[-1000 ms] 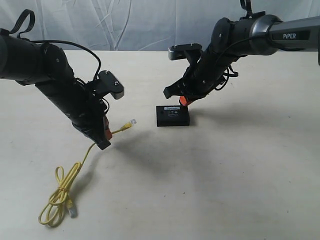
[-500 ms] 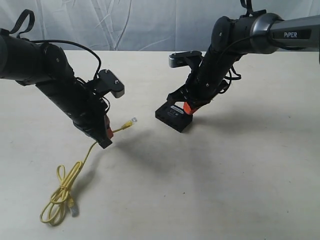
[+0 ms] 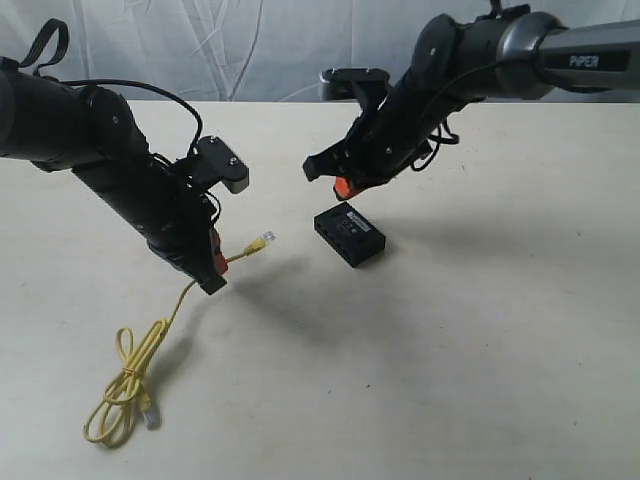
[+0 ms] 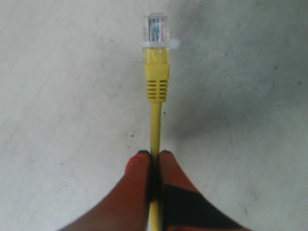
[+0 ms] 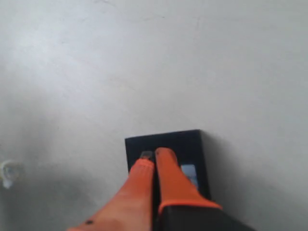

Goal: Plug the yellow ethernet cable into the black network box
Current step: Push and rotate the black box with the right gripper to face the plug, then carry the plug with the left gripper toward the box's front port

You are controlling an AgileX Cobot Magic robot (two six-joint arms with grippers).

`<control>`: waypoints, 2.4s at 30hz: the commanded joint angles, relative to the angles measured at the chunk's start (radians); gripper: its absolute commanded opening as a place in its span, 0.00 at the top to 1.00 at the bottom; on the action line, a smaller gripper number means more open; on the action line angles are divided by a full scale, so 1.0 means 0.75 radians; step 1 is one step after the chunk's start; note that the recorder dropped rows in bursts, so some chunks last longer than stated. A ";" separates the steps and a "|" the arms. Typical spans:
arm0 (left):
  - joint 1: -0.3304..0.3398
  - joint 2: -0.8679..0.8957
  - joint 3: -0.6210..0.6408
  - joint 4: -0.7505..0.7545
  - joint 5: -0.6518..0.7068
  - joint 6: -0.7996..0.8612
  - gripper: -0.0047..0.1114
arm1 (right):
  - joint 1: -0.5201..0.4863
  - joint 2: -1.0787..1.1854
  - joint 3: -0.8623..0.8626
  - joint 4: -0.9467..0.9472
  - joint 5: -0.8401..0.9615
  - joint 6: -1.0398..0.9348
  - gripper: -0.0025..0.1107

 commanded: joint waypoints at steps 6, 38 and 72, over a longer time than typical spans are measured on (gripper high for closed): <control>-0.003 0.003 -0.002 -0.013 -0.001 -0.004 0.96 | 0.025 0.113 0.002 0.006 -0.015 -0.012 0.98; -0.003 0.003 -0.002 -0.013 -0.012 -0.004 0.96 | -0.096 -0.050 0.002 -0.146 0.192 0.201 0.98; -0.152 0.134 -0.165 -0.009 0.122 -0.066 0.96 | -0.108 0.027 0.095 -0.171 0.147 0.201 0.98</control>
